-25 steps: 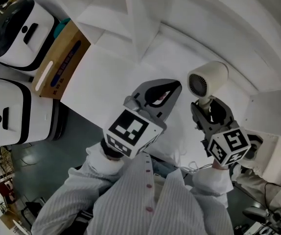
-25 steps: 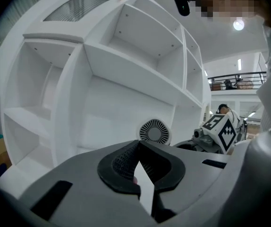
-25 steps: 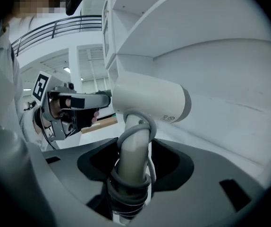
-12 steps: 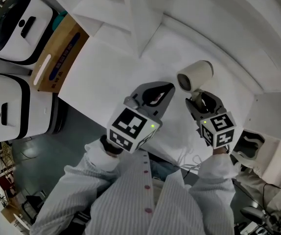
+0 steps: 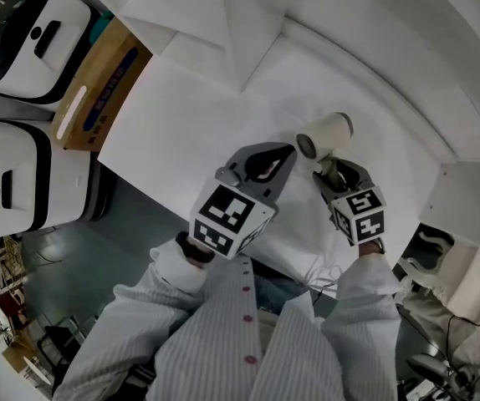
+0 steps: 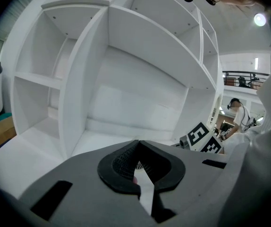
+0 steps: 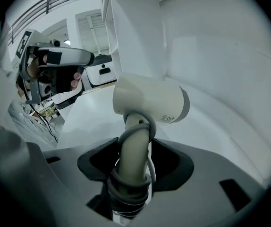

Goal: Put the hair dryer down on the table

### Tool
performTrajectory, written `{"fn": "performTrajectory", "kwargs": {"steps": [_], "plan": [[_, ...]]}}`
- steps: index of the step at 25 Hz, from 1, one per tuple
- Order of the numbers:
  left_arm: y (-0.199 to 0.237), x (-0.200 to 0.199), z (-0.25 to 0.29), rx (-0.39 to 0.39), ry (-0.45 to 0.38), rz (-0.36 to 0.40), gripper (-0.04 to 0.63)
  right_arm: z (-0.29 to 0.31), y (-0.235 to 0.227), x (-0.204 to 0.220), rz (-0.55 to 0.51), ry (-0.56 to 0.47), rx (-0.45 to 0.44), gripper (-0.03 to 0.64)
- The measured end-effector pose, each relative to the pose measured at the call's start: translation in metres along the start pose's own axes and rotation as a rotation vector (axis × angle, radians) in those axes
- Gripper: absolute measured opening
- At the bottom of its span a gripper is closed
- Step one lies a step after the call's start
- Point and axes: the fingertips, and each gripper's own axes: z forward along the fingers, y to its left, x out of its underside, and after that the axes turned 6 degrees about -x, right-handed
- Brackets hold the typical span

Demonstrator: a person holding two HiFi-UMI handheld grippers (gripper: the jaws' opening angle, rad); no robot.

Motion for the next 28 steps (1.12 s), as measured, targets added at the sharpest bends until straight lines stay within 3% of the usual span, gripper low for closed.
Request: {"fn": "performTrajectory", "kwargs": {"steps": [13,28], "plan": [[0.003,0.036,0.016,-0.010,0.083,-0.045,0.011,0.031,-0.003,0.036,-0.067,0.139,-0.002,0.212],[0.006,0.045,0.012,-0.012,0.097,-0.073,0.011,0.041,-0.003,0.047,-0.129,0.233,0.010,0.212]]}}
